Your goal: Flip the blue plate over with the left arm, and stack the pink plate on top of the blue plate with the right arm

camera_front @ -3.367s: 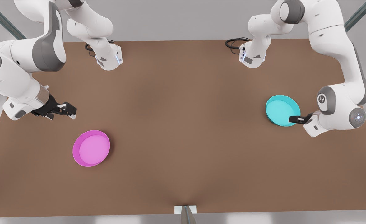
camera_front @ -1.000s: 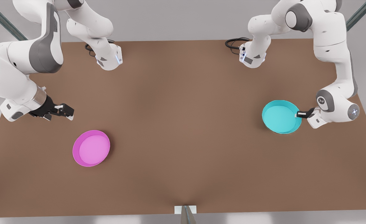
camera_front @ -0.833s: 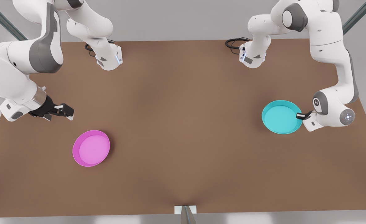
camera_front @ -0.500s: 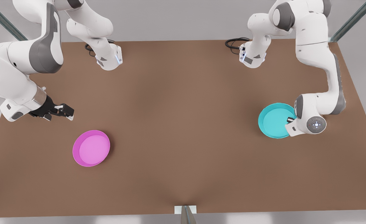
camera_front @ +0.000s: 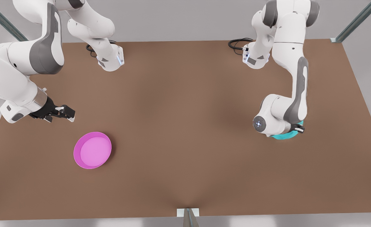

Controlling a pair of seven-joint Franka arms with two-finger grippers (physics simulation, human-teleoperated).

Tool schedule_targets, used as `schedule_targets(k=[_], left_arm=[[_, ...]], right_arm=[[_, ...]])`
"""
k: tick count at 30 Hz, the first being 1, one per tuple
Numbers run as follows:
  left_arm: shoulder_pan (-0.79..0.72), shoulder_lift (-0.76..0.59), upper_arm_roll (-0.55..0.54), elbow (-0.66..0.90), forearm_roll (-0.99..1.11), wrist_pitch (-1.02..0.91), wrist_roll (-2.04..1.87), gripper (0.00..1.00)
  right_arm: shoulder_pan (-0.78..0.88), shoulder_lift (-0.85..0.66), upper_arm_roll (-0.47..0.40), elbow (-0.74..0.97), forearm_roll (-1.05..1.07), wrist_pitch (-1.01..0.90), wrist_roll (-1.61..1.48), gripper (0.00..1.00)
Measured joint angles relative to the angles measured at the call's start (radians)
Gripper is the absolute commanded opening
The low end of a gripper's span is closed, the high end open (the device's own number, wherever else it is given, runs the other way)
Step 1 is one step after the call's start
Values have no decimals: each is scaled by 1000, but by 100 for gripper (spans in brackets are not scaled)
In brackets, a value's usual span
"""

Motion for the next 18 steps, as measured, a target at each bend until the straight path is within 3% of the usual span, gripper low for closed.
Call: schedule_targets(k=[13, 18], left_arm=[[-277, 133, 9, 75, 266, -295, -137, 21], [-386, 234, 9, 189, 291, -382, -134, 21]], right_arm=[[-2, 0, -1, 0, 0, 0, 0, 100], [-3, 0, 0, 0, 0, 0, 0, 100]])
